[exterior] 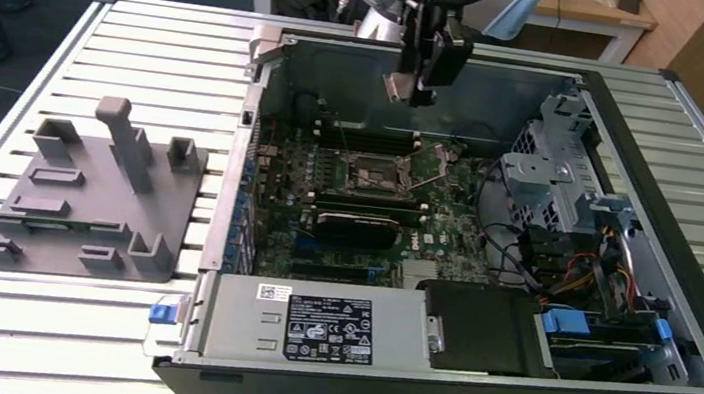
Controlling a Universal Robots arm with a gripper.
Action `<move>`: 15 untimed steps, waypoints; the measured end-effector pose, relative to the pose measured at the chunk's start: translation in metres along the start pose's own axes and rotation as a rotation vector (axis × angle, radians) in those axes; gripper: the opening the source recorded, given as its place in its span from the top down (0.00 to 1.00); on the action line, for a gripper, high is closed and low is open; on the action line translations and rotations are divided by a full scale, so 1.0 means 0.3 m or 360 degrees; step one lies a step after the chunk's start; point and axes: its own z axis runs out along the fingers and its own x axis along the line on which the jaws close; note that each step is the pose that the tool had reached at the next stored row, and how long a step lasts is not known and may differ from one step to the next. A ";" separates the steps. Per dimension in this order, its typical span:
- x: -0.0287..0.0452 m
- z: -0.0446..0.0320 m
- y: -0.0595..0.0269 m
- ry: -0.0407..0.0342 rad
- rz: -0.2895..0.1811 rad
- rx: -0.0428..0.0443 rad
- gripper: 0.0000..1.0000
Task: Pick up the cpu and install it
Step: 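Place the cpu into insertion slot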
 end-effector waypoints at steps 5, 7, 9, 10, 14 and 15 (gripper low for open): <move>0.001 0.010 0.000 -0.0001 0.0013 0.0000 0.47; 0.007 0.022 0.000 0.0000 0.0016 0.0001 0.47; 0.008 0.032 0.000 -0.0001 0.0051 0.0001 0.47; 0.009 0.037 0.000 -0.0002 0.0074 0.0001 0.47; 0.021 0.061 0.002 -0.0002 0.0092 0.0005 0.47; 0.024 0.066 0.003 -0.0002 0.0092 0.0006 0.47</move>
